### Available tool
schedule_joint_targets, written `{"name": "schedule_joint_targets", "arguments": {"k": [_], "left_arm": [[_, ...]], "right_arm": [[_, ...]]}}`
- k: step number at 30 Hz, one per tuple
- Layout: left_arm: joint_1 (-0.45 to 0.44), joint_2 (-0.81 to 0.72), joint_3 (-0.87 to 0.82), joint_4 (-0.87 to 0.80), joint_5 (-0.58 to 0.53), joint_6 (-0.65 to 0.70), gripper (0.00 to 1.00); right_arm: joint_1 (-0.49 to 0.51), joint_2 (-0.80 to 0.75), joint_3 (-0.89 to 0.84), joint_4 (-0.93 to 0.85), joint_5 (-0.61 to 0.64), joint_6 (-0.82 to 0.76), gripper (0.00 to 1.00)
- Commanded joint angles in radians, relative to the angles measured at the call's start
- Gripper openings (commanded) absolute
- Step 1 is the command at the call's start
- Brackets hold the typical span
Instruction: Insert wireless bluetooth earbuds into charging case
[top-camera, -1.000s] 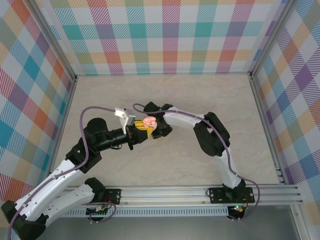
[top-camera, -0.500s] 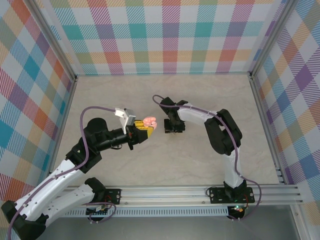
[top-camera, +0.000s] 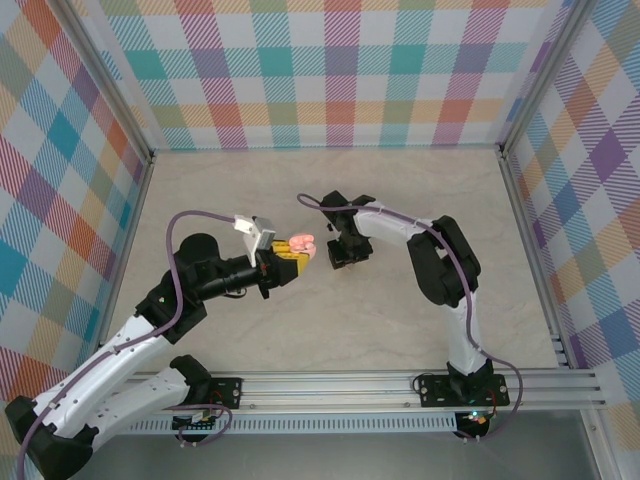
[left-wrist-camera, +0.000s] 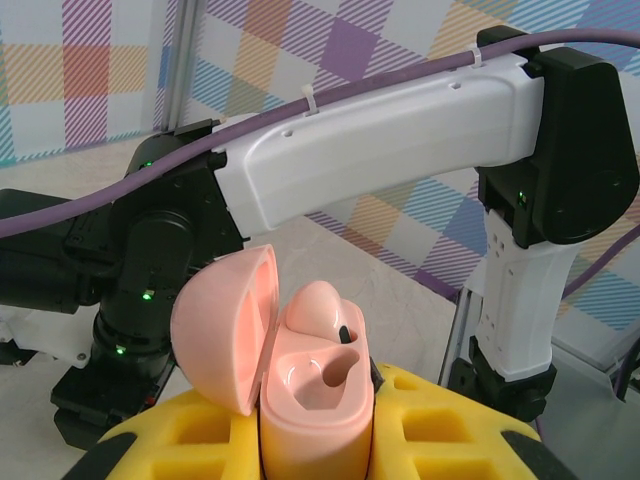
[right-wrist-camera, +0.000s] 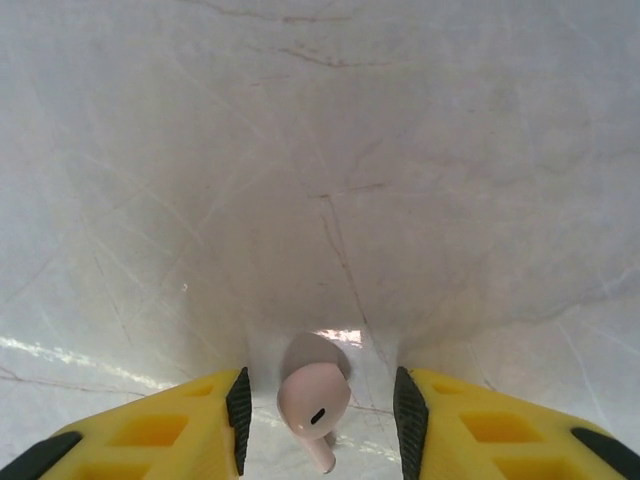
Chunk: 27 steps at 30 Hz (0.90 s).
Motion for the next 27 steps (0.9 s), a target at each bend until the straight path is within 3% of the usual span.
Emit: {"name": "schedule_joint_targets", "arguments": {"k": [1, 16, 27], "left_arm": [[-0.016, 0.002, 0.019, 0.042, 0.011, -0.004, 0.16], [-0.015, -0.005, 0.013, 0.038, 0.005, -0.003, 0.16], [-0.015, -0.004, 0.007, 0.042, 0.001, -0.003, 0.16]], "right_arm": [[-0.003, 0.031, 0.048, -0.051, -0.031, -0.115, 0.43], [-0.003, 0.095, 0.109, -0.111, -0.007, -0.149, 0.37], [-0.002, 0.09, 0.112, -0.148, -0.012, -0.184, 0.39]]}}
